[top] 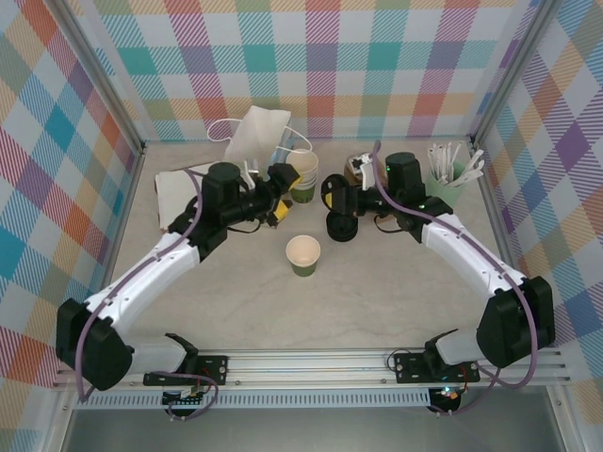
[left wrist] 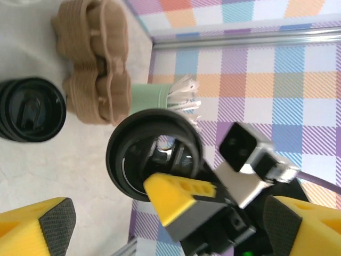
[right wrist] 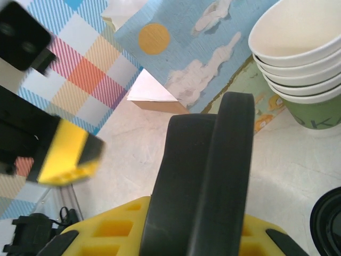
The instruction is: Pack the takeout coffee
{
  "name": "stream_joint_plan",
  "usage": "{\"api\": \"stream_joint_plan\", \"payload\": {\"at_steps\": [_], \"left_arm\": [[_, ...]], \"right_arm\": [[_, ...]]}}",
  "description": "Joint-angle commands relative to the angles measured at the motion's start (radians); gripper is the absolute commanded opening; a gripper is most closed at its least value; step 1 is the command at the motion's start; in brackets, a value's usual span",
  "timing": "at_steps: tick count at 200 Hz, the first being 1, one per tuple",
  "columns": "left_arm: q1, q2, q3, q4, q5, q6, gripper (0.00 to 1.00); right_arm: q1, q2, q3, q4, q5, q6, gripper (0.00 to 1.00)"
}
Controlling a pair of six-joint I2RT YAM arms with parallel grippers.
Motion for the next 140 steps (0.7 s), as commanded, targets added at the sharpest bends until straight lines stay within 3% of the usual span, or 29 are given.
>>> {"api": "stream_joint_plan", "payload": {"at_steps": [1, 43, 88, 109, 140], "left_arm": [[0.007, -0.058, 0.080, -0.203, -0.060, 0.373, 0.96], [0.005, -0.116, 0.076, -0.288, -0.001, 0.899, 0.98], [-0.028, -0.209, -0.061, -0.206, 0.078, 1.457, 1.00], [-0.045, -0.208, -0.096, -0.180, 0.060, 1.642, 1.00], [-0.084, -0.155, -0.113, -0.127, -0.013, 1.802, 1.00]], "right_arm": [[-0.038, -0.030, -0.016, 0.034, -0.164, 0.014, 0.14], [-0.051, 0.008, 0.047, -0.109, -0.251, -0.073, 0.13], [-0.051, 0.071, 0.139, -0.231, -0.311, -0.116, 0.12], [-0.045, 0.081, 0.152, -0.264, -0.305, -0.121, 0.13], [-0.019, 0.099, 0.169, -0.293, -0.301, -0.123, 0.12]]}}
